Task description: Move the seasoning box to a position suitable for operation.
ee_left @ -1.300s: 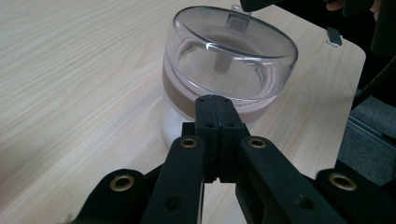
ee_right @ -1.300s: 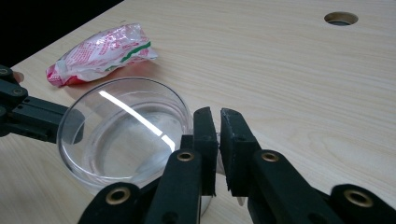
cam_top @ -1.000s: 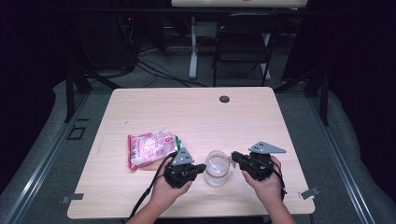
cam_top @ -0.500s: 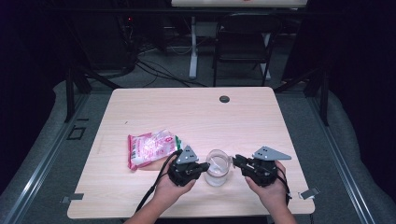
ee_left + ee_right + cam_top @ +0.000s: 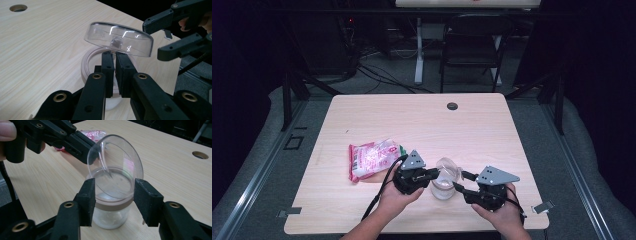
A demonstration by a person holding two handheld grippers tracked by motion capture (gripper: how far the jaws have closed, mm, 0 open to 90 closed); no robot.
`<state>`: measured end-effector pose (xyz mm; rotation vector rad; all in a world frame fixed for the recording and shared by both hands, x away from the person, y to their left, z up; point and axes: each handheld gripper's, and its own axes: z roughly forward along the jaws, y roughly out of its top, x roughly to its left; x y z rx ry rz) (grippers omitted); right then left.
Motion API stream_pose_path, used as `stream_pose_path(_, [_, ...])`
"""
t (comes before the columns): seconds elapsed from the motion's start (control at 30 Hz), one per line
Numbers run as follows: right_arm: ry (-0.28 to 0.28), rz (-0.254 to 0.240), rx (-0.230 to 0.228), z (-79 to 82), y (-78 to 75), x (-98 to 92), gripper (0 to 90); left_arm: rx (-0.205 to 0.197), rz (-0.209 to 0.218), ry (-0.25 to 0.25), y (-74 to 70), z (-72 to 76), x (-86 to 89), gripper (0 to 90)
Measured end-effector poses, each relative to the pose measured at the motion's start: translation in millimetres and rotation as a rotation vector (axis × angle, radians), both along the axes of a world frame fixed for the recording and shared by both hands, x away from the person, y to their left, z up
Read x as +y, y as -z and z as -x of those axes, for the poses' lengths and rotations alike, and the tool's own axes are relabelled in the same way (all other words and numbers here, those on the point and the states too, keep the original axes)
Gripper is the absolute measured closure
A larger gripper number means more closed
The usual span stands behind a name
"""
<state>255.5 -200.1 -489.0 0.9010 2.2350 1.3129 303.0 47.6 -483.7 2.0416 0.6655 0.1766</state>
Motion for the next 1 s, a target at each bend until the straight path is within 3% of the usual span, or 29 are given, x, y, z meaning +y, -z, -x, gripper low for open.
stream_pose_path(0.33, [0.015,0.053,-0.041,-0.8,6.2,9.9,48.3,0.001,0.017,-0.01,-1.7,0.9,0.8,78.8])
stream_pose_path(0.67, [0.027,0.057,-0.052,-1.5,7.7,10.7,49.7,-0.024,-0.003,-0.024,2.2,1.5,-1.7,72.7])
stream_pose_path(1.0, [0.027,0.044,-0.047,-2.2,7.7,8.6,50.3,-0.008,-0.042,-0.062,15.2,-4.7,-1.5,61.5])
